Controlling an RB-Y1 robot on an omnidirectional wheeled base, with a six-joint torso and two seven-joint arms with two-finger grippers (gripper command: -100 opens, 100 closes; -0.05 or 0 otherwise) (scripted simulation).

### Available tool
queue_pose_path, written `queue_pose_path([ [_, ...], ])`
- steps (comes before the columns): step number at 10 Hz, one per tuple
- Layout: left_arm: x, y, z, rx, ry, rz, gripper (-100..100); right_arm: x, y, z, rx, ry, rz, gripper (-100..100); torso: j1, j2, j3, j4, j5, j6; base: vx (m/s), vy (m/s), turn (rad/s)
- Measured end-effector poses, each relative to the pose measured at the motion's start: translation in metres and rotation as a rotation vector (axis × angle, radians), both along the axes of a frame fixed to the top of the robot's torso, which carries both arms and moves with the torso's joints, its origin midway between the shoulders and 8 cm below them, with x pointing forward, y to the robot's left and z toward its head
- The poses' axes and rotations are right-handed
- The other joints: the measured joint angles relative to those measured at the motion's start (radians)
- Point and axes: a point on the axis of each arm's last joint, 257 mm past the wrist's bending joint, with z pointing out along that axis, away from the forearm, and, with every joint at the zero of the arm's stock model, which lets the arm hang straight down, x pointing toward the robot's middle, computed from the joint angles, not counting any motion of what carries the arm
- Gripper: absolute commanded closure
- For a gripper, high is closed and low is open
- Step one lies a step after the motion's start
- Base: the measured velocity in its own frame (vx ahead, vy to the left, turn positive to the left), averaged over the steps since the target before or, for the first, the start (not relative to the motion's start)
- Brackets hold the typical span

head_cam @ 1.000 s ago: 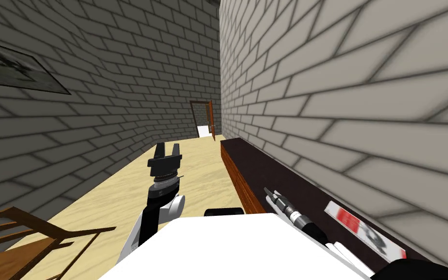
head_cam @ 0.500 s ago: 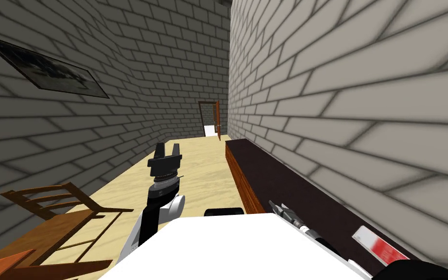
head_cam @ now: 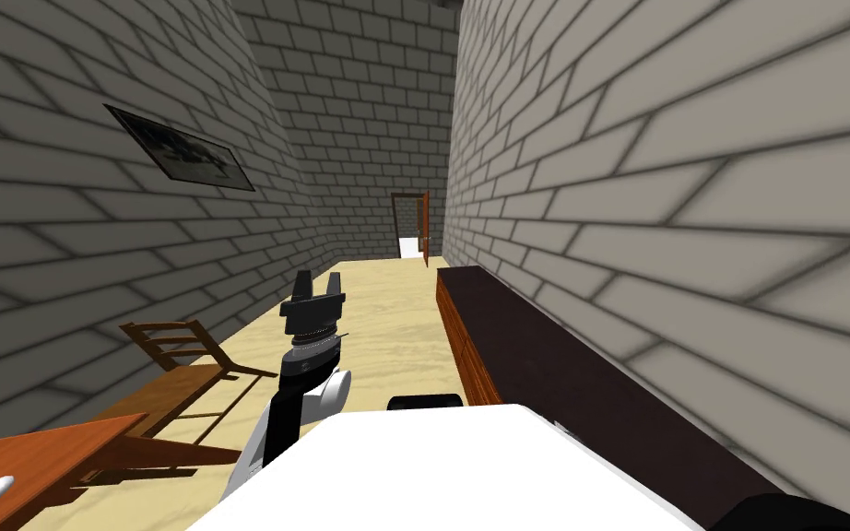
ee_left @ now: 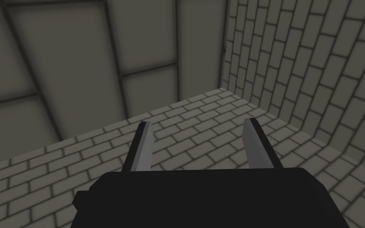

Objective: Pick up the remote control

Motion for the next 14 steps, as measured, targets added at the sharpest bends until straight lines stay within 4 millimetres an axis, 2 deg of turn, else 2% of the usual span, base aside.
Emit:
queue_pose_path([
  [4,0.0,0.0,0.0,0.0,0.0,0.0,0,-0.062,-0.018,-0.033,-0.068,0.161,0.023,-100,0.0,0.0,0.0,0.0,0.0,0.0,0.046,-0.036,0.192],
  [5,0.0,0.0,0.0,0.0,0.0,0.0,0,-0.082,-0.024,-0.046,-0.087,0.211,0.032,-100,-0.001,-0.001,0.0,0.0,0.0,-0.001,0.065,-0.051,0.212],
  [7,0.0,0.0,0.0,0.0,0.0,0.0,0,-0.122,-0.023,-0.057,-0.117,0.306,0.057,-100,-0.001,-0.001,-0.001,0.0,0.0,0.0,0.046,-0.043,0.118],
  [11,0.0,0.0,0.0,0.0,0.0,0.0,0,-0.178,-0.026,-0.075,-0.146,0.425,0.091,-100,0.001,0.0,0.0,0.0,0.0,0.0,0.039,-0.026,0.131],
  [12,0.0,0.0,0.0,0.0,0.0,0.0,0,-0.197,-0.021,-0.079,-0.151,0.465,0.102,-100,0.001,-0.001,0.0,0.0,0.0,0.0,0.042,-0.041,0.073],
  [14,0.0,0.0,0.0,0.0,0.0,0.0,0,-0.217,-0.017,-0.086,-0.155,0.507,0.114,-100,0.0,0.001,0.001,0.0,0.0,0.0,0.009,-0.03,0.017],
])
